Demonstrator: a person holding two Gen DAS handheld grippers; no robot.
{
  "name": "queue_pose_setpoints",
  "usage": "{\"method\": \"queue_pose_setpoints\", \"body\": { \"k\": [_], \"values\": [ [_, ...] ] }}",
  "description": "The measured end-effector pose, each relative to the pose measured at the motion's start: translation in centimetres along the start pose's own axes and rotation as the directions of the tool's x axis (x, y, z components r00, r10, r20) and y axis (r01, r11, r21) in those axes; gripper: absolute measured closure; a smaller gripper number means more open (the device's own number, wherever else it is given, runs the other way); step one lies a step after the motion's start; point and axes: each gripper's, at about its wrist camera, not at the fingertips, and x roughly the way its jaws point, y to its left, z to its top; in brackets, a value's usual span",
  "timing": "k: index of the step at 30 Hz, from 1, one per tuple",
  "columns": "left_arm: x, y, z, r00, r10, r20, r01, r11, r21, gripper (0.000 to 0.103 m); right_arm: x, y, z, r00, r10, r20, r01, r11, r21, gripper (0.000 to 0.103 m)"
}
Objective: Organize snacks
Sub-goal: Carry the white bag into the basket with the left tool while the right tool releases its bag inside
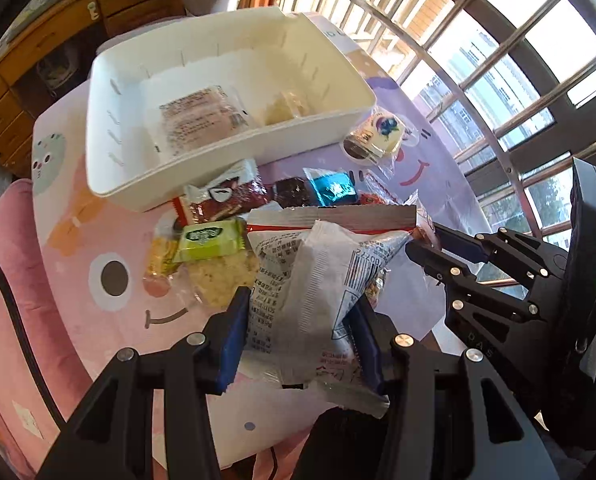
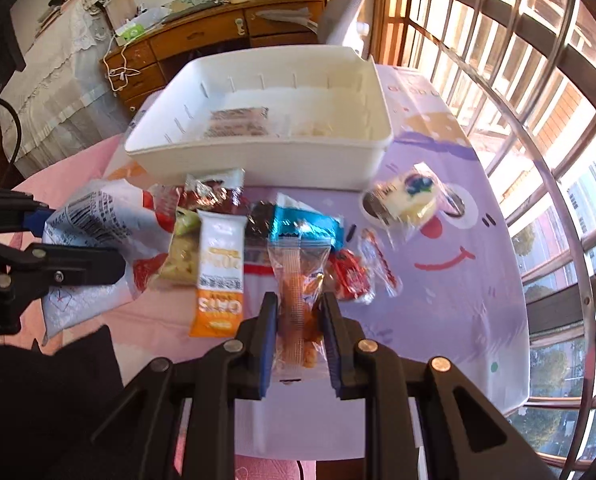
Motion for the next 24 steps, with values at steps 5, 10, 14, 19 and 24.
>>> {"method": "queue_pose_setpoints", "body": {
  "k": [5,10,14,19,24],
  "values": [
    [-2.2,1.7,0.6,0.999,0.017,0.052,-0.015,0.999,-0.046,0.056,-0.8,0.9,2.7,0.999,0.043,0.018,-0.043,0.999,0.002,0.081],
    [-3.9,3.6,2.2,0.995,0.048,0.092,-0.039,0.995,-0.096,0.055,-0.8,1.1,5.9,0.998,0.057,0.04,-0.056,0.998,-0.021,0.081],
    [-4.8,5.1,4.1,0.988,0.085,0.126,-0.067,0.988,-0.137,0.055,-0.3,0.6,8.6,0.997,0.065,0.05,-0.064,0.998,-0.03,0.081],
    [-4.8,7.0,7.0,0.981,0.118,0.156,-0.087,0.978,-0.191,0.055,0.9,-0.7,11.8,0.996,0.079,0.048,-0.078,0.997,-0.024,0.081],
    [-4.3,8.7,9.9,0.973,0.14,0.182,-0.094,0.966,-0.241,0.055,2.5,-2.3,14.4,0.996,0.074,0.043,-0.073,0.997,-0.028,0.081]
  ]
}}
